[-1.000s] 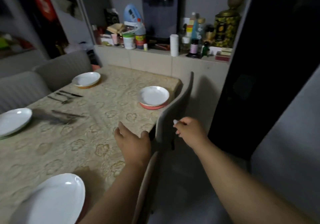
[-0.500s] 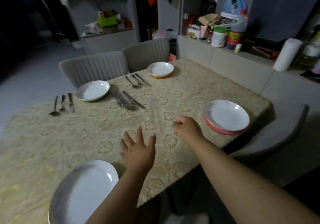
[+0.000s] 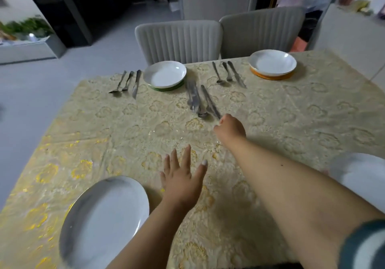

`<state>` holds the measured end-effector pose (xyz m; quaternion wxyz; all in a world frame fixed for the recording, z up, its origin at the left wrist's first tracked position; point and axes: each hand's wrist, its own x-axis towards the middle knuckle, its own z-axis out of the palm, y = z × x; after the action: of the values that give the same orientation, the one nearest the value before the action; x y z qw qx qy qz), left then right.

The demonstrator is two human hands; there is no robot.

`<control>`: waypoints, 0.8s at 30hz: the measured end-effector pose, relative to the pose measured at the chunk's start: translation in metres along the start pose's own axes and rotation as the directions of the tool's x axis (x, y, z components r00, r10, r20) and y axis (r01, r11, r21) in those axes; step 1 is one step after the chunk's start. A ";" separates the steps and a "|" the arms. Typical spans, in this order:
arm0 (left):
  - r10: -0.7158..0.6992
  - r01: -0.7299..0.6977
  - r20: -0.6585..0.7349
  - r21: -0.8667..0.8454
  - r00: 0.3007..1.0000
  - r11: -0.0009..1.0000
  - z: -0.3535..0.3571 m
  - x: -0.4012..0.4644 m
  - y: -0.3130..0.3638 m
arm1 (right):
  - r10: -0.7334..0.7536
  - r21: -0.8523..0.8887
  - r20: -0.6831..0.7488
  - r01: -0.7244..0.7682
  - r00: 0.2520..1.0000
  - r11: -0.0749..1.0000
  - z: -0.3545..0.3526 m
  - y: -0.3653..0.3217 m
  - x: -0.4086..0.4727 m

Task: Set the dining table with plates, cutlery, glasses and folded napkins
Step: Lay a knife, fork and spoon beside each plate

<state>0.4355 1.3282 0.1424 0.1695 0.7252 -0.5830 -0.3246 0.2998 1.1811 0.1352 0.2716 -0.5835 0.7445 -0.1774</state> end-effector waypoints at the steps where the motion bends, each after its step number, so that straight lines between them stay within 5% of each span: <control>1: 0.003 -0.003 -0.013 -0.012 1.000 1.000 0.003 0.006 0.001 | -0.019 -0.020 0.003 0.019 1.000 1.000 0.005 -0.001 0.012; 9: 0.013 -0.027 -0.092 -0.150 0.996 0.988 0.013 0.040 0.001 | -0.291 -0.253 -0.098 0.259 0.952 0.932 0.042 -0.032 0.073; 17: -0.009 -0.028 -0.170 -0.216 0.985 0.976 0.012 0.058 -0.013 | -0.416 -0.479 0.020 0.374 0.909 0.794 0.065 -0.052 0.097; 24: -0.004 -0.049 -0.224 -0.231 0.975 0.972 0.009 0.061 -0.019 | -0.426 -0.323 -0.205 0.350 0.881 0.879 0.065 -0.042 0.079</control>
<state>0.4496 1.2765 0.1074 0.3223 0.7250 -0.5261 -0.3060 0.3583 1.0972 0.0931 0.0418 -0.7243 0.6583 -0.2007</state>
